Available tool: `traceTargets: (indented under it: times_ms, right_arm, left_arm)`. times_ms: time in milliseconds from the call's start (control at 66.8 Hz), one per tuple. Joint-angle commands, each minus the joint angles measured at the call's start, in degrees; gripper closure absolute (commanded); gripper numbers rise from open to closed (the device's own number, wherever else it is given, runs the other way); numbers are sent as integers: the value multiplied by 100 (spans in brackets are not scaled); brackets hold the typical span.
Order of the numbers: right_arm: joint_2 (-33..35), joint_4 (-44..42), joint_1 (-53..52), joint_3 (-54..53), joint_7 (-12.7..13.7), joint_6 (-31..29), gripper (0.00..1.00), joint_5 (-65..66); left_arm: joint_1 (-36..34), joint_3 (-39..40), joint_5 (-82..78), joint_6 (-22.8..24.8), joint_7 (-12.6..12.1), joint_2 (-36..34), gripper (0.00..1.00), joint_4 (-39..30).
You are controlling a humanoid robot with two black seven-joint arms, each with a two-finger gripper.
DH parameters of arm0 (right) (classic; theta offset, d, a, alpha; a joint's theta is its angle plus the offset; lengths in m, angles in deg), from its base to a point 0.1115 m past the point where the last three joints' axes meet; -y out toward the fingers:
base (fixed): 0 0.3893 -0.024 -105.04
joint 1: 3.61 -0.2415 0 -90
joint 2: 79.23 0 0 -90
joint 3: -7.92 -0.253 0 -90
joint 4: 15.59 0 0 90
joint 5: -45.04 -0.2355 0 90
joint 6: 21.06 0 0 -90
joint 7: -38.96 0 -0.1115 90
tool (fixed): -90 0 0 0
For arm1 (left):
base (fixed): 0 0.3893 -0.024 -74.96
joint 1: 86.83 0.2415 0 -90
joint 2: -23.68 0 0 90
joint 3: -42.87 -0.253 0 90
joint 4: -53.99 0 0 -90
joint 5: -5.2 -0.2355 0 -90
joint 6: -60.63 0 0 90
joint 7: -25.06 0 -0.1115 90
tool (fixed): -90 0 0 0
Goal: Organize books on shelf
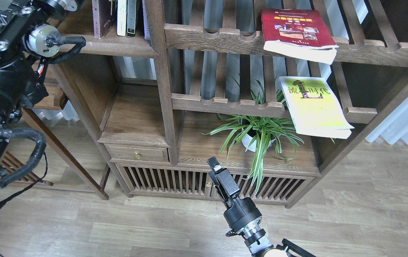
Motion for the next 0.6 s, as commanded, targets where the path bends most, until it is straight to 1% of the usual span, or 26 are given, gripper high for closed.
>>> traceTargets:
  times_ms: [0, 60, 225, 314, 374, 449, 569, 584]
  right_arm:
    - [0, -18, 15, -6, -1, 0, 4, 0]
    - [0, -18, 6, -6, -1, 0, 4, 0]
    - [0, -18, -20, -15, -1, 0, 4, 0]
    - [0, -18, -20, -15, -10, 0, 3, -9]
    - [0, -18, -20, -15, -10, 0, 2, -9]
    - [0, -9, -3, -15, -19, 0, 1, -26]
    - [0, 17, -3, -94, -28, 0, 1, -62]
    - [0, 17, 6, -233, -28, 0, 1, -62]
  left_arm:
    - [-112, 20, 80, -156, -34, -7, 60, -127]
    - [-218, 11, 185, -235, -42, -7, 59, -145]
    - [-385, 11, 326, -253, -51, -7, 59, -180]
    - [-332, 55, 344, -279, -60, -50, 59, -417]
    - [-289, 64, 440, -288, -60, -94, 59, -566]
    - [-262, 37, 669, -288, -60, -138, 57, -733]
    - [-113, -7, 950, -270, -60, -279, 54, -1129]
    - [35, -7, 976, -261, -51, -357, 53, -1338]
